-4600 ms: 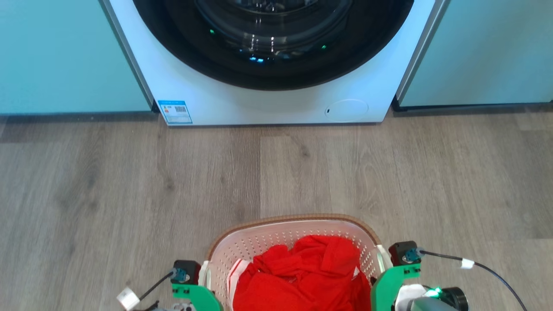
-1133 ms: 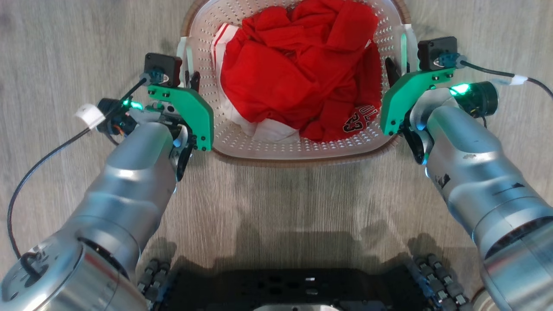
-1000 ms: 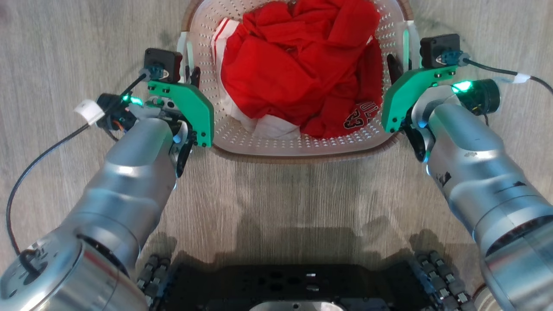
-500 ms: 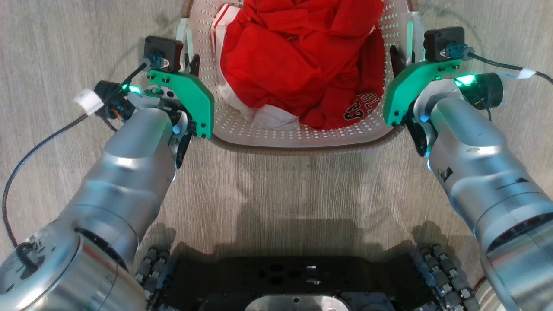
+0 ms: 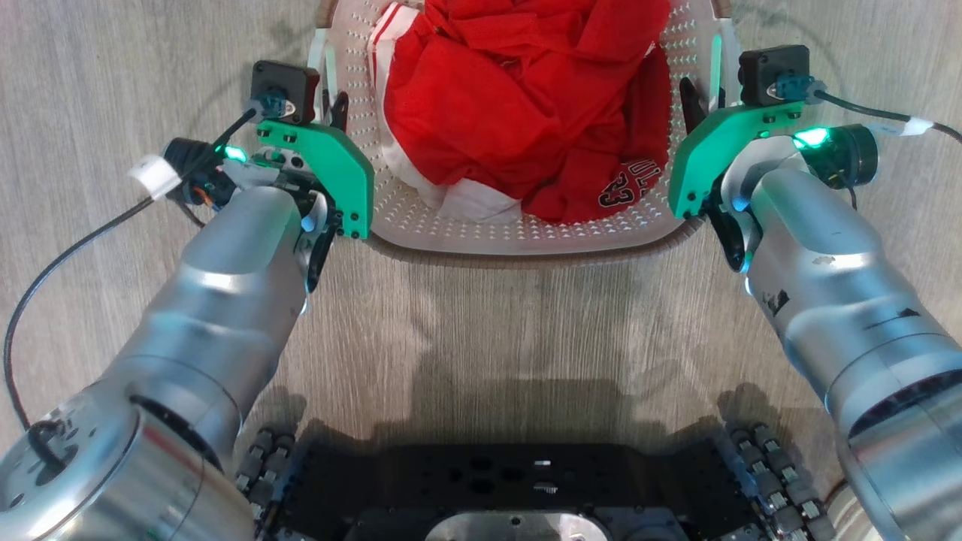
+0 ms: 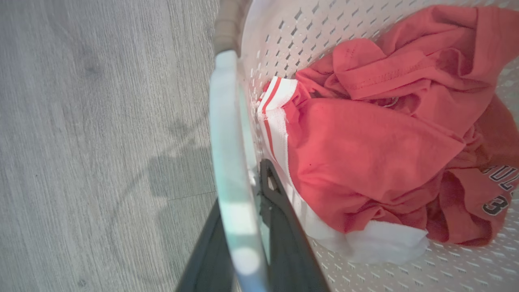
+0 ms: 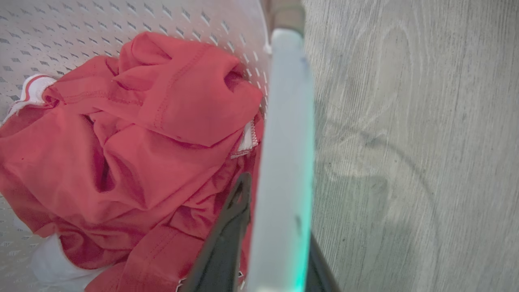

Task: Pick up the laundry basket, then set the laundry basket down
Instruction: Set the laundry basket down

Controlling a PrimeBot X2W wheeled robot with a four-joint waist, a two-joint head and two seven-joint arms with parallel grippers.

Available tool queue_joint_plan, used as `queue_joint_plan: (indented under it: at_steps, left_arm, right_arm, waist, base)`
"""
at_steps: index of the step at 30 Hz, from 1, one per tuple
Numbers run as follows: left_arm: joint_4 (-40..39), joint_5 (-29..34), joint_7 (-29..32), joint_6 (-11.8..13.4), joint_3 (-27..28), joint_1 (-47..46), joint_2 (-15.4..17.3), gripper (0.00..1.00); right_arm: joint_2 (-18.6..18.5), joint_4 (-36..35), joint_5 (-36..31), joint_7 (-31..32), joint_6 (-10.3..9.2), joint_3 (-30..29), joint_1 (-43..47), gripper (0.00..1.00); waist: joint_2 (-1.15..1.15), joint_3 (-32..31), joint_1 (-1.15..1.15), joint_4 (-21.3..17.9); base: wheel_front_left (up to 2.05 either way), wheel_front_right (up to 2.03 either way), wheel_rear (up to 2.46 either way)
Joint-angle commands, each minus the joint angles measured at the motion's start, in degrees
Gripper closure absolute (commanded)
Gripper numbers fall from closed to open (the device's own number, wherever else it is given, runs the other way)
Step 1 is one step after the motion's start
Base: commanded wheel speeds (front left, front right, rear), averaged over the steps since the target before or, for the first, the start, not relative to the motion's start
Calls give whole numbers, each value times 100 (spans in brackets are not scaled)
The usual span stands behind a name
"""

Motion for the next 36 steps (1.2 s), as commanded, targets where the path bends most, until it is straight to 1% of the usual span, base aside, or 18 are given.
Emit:
queue_joint_plan:
  at_steps: [1,2,3,4,6,7,8,9,10,17,26,32,36]
  left_arm:
    - [-28,63,-54,10,-5,-63,172,100]
    - [-27,53,-54,13,-5,-56,172,95]
    - [-26,42,-54,15,-8,-48,172,89]
    - [-24,25,-54,23,-6,-40,172,76]
    - [-20,-21,-54,39,6,-21,172,58]
    - [-18,-45,-54,49,11,-10,172,48]
    - [-17,-64,-53,55,10,0,172,18]
    - [-16,-80,-53,59,7,10,172,3]
    - [-16,-95,-53,63,1,19,172,0]
    - [-23,-142,-53,156,24,7,172,0]
    - [-325,24,-54,278,304,93,278,0]
    - [-738,292,-54,384,623,293,394,0]
    - [-1101,498,-54,473,984,504,451,0]
  right_arm:
    - [14,6,-172,-24,14,125,245,86]
    - [14,6,-180,-18,14,116,247,82]
    - [14,6,-186,-15,14,107,250,73]
    - [14,6,-194,-12,14,98,253,70]
    - [14,6,-216,-12,14,69,254,51]
    - [14,6,-230,-13,14,52,251,27]
    - [14,6,-243,-14,14,37,246,11]
    - [14,6,-255,-15,14,26,242,0]
    - [14,6,-265,-18,14,17,231,0]
    - [14,-5,-257,-46,14,-13,213,0]
    - [14,-52,-385,-73,14,-180,187,0]
    - [14,-264,-753,-75,14,-580,228,0]
    - [14,-528,-1092,-76,14,-965,354,0]
  waist:
    - [0,1,0,-3]
    - [0,1,0,-4]
    - [0,-2,0,-5]
    - [0,-5,0,-6]
    - [0,-17,0,-10]
    - [0,-24,0,-10]
    - [0,-32,0,-9]
    - [0,-42,0,-7]
    - [0,-54,0,-6]
    - [0,-198,0,-15]
    - [0,-503,0,-73]
    - [0,-827,0,-85]
    - [0,-1098,0,-73]
  base:
    - [0,0,0]
    - [0,0,0]
    - [0,0,0]
    - [0,0,0]
    - [0,0,0]
    - [0,0,0]
    - [0,0,0]
    - [0,0,0]
    - [0,0,0]
    - [0,0,0]
    - [0,0,0]
    - [0,0,0]
    - [0,0,0]
